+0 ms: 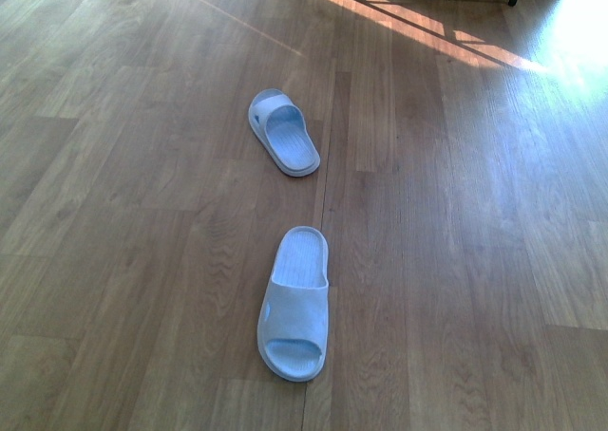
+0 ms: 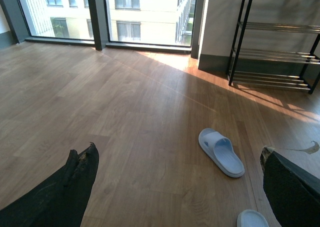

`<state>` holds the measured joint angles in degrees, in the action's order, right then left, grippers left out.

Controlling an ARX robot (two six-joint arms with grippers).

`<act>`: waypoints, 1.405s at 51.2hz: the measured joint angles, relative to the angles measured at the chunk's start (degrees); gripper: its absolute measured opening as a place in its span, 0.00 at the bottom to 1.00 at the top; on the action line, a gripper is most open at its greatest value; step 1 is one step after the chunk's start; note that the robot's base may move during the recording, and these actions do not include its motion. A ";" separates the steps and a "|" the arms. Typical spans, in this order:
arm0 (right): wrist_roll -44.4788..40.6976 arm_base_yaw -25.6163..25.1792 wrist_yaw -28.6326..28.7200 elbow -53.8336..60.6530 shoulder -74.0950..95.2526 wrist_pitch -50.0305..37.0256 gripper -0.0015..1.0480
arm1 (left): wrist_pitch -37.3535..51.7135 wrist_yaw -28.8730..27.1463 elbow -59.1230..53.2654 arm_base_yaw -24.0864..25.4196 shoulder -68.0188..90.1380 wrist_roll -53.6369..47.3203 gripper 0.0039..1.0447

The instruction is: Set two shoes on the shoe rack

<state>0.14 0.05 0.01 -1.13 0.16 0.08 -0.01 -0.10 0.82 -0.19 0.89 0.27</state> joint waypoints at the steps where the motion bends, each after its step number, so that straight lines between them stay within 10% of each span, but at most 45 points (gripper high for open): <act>1: 0.00 0.00 0.00 0.00 0.00 0.00 0.91 | 0.00 0.00 0.00 0.00 0.00 0.00 0.91; 21: 0.02 -0.07 0.31 0.00 0.09 -0.04 0.91 | 0.00 0.04 0.00 0.00 0.00 0.00 0.91; 25: 3.65 -5.14 15.06 -0.26 3.04 -3.89 0.91 | 0.00 0.04 0.00 0.00 0.00 0.00 0.91; 32: 4.24 -6.69 23.45 -1.53 13.14 -8.44 0.91 | 0.00 0.02 0.00 0.00 0.00 0.00 0.91; 58: -16.79 3.04 23.85 -19.39 91.27 -50.03 0.91 | 0.00 0.04 0.00 0.00 0.00 0.00 0.91; 72: -42.32 11.69 23.43 -38.47 137.06 -50.34 0.91 | 0.00 0.04 0.00 0.00 0.00 0.00 0.91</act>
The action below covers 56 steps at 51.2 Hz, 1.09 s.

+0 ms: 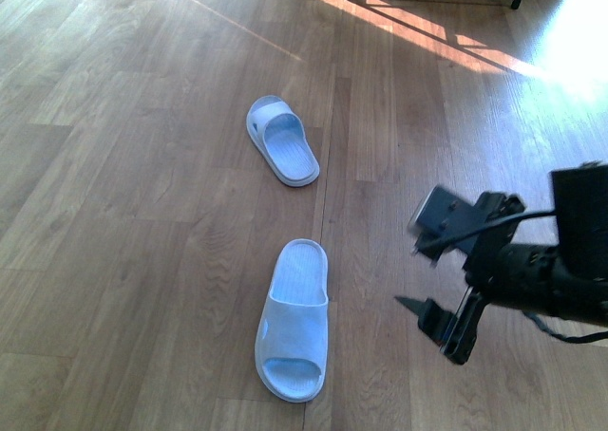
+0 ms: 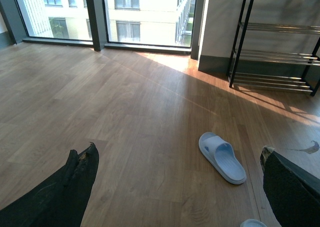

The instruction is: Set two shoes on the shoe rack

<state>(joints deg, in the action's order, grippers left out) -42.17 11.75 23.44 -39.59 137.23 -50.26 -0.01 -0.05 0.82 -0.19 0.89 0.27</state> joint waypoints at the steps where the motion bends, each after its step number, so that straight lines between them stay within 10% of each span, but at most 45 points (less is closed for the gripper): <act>1: -1.57 0.37 -0.15 -1.29 2.12 0.31 0.91 | 0.00 0.00 0.00 0.00 0.00 0.00 0.91; 16: -20.26 9.66 -1.03 -19.76 26.84 5.25 0.91 | 0.00 0.00 0.00 0.00 0.00 0.00 0.91; 32: -14.19 12.94 0.52 -29.27 32.57 -0.57 0.91 | 0.00 0.00 0.00 0.00 0.00 0.00 0.91; 56: -24.85 14.75 3.08 -36.09 34.42 24.44 0.91 | 0.00 -0.02 0.00 0.00 0.00 0.00 0.91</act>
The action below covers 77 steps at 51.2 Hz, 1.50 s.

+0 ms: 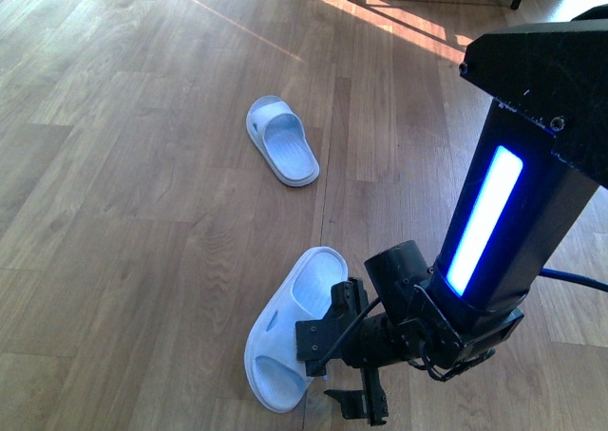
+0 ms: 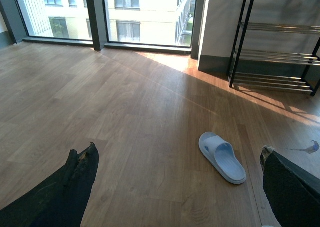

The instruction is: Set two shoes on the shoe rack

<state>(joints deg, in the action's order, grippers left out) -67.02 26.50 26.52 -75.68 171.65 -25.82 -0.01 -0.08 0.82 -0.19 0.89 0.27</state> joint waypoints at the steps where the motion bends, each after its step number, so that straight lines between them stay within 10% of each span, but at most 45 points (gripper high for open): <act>1: -0.15 -0.02 0.09 -0.11 0.00 0.44 0.91 | 0.00 0.00 0.00 0.00 0.00 0.00 0.91; 6: -0.63 -0.22 -0.42 -1.29 0.00 1.84 0.90 | 0.00 0.02 0.00 0.00 0.00 0.00 0.91; 40: 18.95 -6.43 2.12 6.01 -4.96 -10.36 0.02 | 0.00 0.02 0.00 0.00 0.00 0.00 0.91; 52: 35.60 -7.82 0.74 12.63 -11.45 -22.10 0.02 | 0.00 0.02 0.00 0.00 0.00 0.00 0.91; 77: 63.69 -20.15 -21.68 34.42 -36.02 -36.44 0.02 | 0.00 0.02 0.00 0.00 0.00 0.00 0.91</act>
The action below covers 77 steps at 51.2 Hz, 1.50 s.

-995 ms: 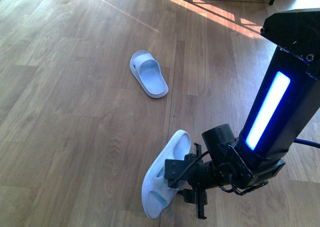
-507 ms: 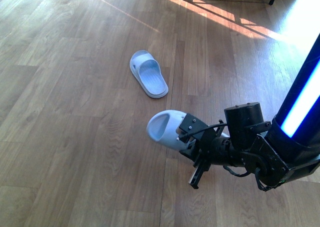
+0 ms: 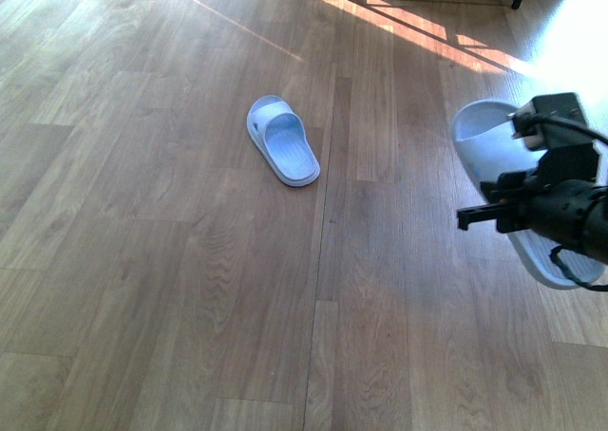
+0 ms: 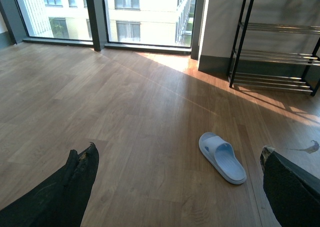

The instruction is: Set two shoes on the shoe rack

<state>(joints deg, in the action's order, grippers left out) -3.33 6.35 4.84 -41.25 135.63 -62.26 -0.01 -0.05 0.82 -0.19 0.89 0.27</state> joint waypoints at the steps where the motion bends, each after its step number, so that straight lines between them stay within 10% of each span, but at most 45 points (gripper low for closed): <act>1: 0.35 -0.35 -0.20 1.20 -1.68 -0.02 0.02 | 0.00 0.00 0.00 0.00 0.00 0.00 0.91; 27: 6.75 -4.87 -1.66 18.84 -35.47 7.74 0.02 | 0.00 0.00 0.00 0.00 0.00 0.00 0.91; 77: 7.28 -4.85 -1.16 19.17 -35.63 7.96 0.02 | 0.00 -0.09 0.00 0.00 0.00 0.00 0.91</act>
<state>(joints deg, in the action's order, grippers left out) 3.95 1.50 3.68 -22.09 100.01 -54.30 -0.01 -0.14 0.82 -0.19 0.89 0.27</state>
